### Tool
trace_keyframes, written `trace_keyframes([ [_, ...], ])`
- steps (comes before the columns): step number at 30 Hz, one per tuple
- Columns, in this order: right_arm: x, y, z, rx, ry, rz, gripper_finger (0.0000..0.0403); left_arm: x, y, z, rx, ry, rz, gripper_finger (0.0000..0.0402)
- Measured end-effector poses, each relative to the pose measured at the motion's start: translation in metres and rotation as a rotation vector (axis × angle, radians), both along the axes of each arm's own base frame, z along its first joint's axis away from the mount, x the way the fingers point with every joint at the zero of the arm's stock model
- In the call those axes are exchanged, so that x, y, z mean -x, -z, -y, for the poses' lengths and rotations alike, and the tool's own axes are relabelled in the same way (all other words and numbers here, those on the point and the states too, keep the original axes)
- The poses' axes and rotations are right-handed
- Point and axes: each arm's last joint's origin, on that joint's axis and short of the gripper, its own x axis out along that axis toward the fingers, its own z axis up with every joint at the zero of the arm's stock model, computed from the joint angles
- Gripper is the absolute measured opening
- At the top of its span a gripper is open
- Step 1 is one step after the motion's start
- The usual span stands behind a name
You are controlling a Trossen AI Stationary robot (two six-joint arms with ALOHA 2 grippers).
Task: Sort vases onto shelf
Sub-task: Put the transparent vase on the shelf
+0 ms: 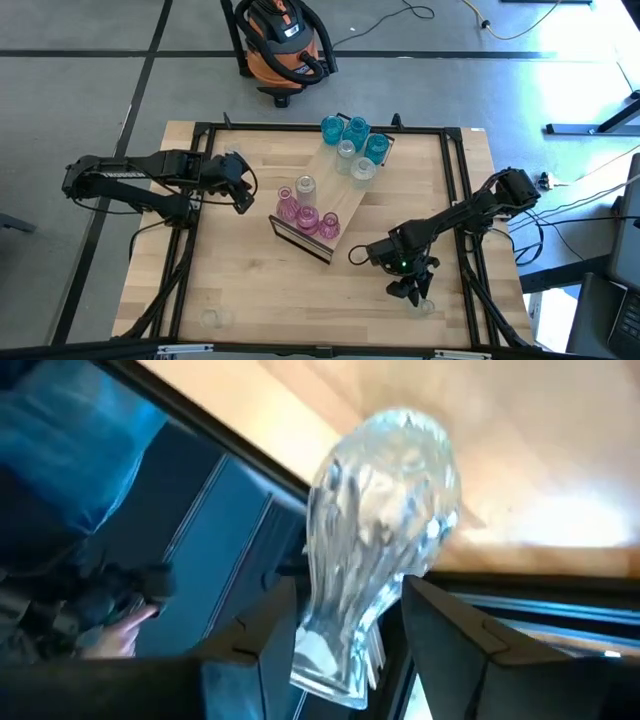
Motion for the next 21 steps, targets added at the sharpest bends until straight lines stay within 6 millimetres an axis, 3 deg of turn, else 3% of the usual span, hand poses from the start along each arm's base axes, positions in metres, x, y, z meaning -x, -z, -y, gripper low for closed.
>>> trace_keyframes([
  [5, -0.003, -0.013, 0.003, 0.107, 0.006, 0.091, 0.0163, 0.000, 0.000, 0.002, 0.001, 0.015, 0.000, 0.0000],
  [10, 0.003, -0.044, 0.018, 0.274, 0.051, 0.185, 0.0163, -0.001, 0.000, 0.004, 0.002, 0.024, 0.006, 0.0000],
  [15, 0.029, -0.088, 0.024, 0.485, 0.169, 0.306, 0.0163, -0.001, 0.000, 0.004, 0.011, 0.031, 0.007, 0.0000],
  [21, 0.080, -0.134, 0.014, 0.652, 0.493, 0.508, 0.0163, -0.001, 0.000, 0.004, 0.012, 0.031, 0.001, 0.0000],
])
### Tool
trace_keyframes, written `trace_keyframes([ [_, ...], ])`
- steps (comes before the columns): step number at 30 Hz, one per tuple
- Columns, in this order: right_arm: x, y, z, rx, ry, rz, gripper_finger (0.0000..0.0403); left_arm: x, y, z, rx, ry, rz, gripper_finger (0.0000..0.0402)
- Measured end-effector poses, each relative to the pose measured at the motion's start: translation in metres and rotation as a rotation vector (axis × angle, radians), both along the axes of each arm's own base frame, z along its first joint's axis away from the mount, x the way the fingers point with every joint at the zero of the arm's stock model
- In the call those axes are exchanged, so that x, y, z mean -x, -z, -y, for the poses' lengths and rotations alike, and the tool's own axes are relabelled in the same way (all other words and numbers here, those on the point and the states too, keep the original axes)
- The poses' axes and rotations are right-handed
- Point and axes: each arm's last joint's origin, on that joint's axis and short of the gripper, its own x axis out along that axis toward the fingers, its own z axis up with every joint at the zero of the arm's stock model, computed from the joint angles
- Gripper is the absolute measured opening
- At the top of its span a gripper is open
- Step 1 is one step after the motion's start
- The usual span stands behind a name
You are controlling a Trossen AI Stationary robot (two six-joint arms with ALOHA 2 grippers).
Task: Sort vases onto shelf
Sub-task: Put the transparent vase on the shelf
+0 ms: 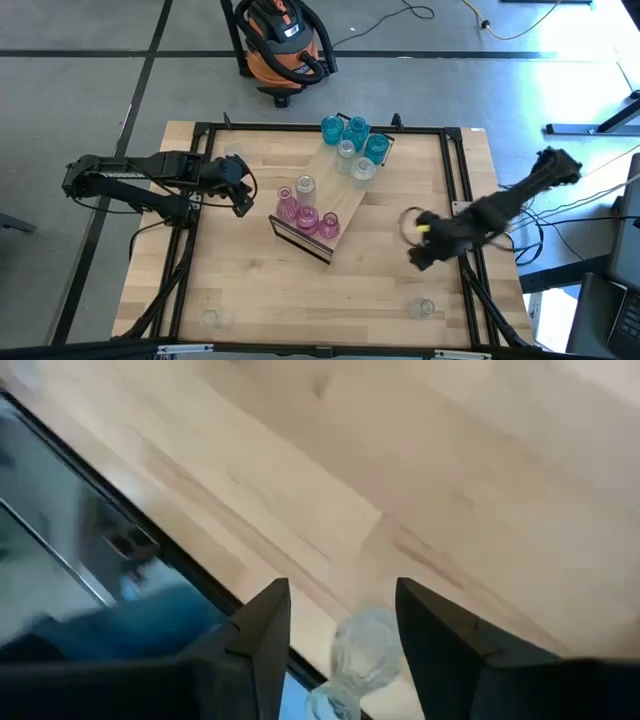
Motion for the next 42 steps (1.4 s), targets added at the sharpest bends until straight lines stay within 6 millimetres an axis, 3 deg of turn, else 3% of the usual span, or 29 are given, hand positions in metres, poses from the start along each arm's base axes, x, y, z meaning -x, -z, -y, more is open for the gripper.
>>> trace_keyframes([
  [5, 0.040, -0.006, -0.019, -0.001, 0.025, -0.015, 0.0163, 0.000, 0.000, 0.000, -0.007, -0.005, -0.006, 0.0000],
  [10, 0.057, 0.001, -0.045, -0.010, -0.010, -0.062, 0.0163, 0.001, 0.000, -0.001, -0.020, -0.019, -0.006, 0.0000],
  [16, 0.049, 0.016, -0.066, -0.004, 0.020, -0.108, 0.0163, 0.002, 0.001, -0.001, -0.014, -0.030, -0.021, 0.0000],
  [24, 0.031, 0.035, -0.091, -0.035, -0.101, -0.163, 0.0163, 0.002, 0.001, -0.001, 0.008, -0.072, -0.009, 0.0000],
  [42, 0.031, 0.054, -0.091, -0.007, -0.120, -0.173, 0.0163, 0.002, 0.001, -0.001, 0.038, -0.102, 0.002, 0.0000],
])
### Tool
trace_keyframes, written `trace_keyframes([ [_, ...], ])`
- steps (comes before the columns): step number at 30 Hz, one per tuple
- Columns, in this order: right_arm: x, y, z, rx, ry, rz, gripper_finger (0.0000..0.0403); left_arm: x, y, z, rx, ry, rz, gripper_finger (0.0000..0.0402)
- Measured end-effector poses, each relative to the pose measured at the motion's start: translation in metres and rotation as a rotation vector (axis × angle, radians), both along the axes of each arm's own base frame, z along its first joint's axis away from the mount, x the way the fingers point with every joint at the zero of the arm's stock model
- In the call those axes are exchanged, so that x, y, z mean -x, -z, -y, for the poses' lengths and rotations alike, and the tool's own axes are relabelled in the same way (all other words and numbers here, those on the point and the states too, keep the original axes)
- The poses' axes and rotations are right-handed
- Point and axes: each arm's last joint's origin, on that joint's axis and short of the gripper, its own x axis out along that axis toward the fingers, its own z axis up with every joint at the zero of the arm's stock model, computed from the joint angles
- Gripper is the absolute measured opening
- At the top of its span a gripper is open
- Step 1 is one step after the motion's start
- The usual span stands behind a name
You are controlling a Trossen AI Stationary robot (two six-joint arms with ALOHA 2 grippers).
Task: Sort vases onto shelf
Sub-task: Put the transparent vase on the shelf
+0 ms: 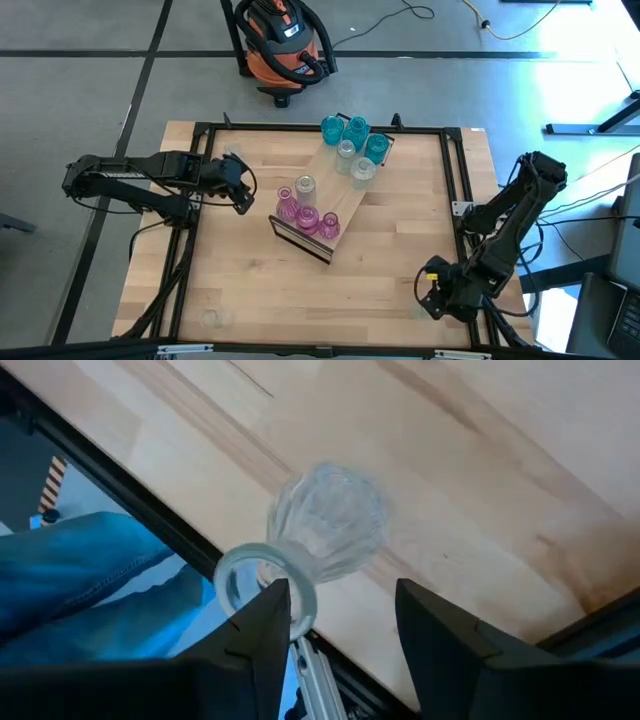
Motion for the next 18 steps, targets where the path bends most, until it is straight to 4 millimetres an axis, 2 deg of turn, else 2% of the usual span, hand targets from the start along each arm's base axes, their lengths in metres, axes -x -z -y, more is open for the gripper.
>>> trace_keyframes([
  [3, 0.000, 0.004, 0.000, -0.006, 0.000, 0.005, 0.0154, 0.000, 0.000, 0.000, 0.002, -0.003, 0.001, 0.0000],
  [6, -0.001, 0.006, -0.002, -0.026, -0.006, 0.024, 0.0129, 0.000, 0.000, 0.000, 0.001, -0.004, 0.000, 0.0000],
  [14, -0.005, 0.012, -0.006, -0.008, -0.034, 0.063, 0.0018, 0.000, 0.000, 0.000, 0.004, -0.018, 0.004, 0.0000],
  [18, -0.006, 0.012, -0.003, 0.005, -0.037, 0.070, 0.0013, 0.000, 0.000, -0.001, -0.003, -0.031, 0.006, 0.0000],
])
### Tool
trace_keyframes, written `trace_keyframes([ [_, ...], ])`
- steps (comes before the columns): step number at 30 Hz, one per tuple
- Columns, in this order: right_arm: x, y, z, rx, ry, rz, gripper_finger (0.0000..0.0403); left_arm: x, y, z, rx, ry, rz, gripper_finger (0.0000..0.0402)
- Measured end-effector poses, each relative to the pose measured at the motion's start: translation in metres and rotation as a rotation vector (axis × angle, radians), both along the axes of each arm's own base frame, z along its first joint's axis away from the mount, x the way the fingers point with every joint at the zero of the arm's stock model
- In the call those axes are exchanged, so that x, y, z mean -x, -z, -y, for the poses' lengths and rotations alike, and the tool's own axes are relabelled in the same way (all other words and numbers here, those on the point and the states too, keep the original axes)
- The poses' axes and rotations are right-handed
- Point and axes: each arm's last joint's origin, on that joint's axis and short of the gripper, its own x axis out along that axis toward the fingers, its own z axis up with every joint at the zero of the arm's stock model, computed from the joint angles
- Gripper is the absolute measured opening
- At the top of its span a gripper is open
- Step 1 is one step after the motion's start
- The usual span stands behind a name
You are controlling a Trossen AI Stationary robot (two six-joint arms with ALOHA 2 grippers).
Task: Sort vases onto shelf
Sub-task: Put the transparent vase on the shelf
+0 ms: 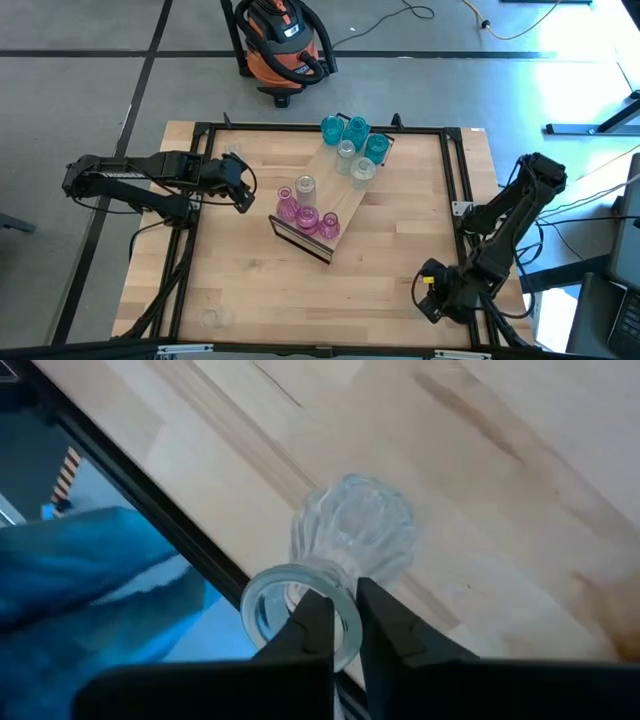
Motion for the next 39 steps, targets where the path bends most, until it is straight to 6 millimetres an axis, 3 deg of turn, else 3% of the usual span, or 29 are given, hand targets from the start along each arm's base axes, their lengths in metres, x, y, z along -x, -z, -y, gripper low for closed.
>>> trace_keyframes([
  [7, -0.007, -0.018, 0.016, 0.034, -0.045, -0.005, 0.0005, -0.001, 0.001, -0.002, 0.014, -0.007, -0.007, 0.0000],
  [19, -0.037, -0.101, 0.063, 0.306, -0.022, 0.125, 0.0002, -0.037, 0.033, -0.014, 0.056, 0.076, -0.199, 0.0000],
  [24, -0.036, -0.129, 0.073, 0.393, 0.022, 0.197, 0.0002, -0.052, 0.054, -0.014, 0.098, 0.104, -0.275, 0.0000],
  [31, -0.026, -0.150, 0.084, 0.470, 0.056, 0.188, 0.0001, -0.057, 0.088, -0.003, 0.232, 0.144, -0.078, 0.0000],
  [39, -0.022, -0.161, 0.088, 0.494, 0.056, 0.204, 0.0001, -0.062, 0.092, 0.017, 0.269, 0.136, 0.115, 0.0000],
])
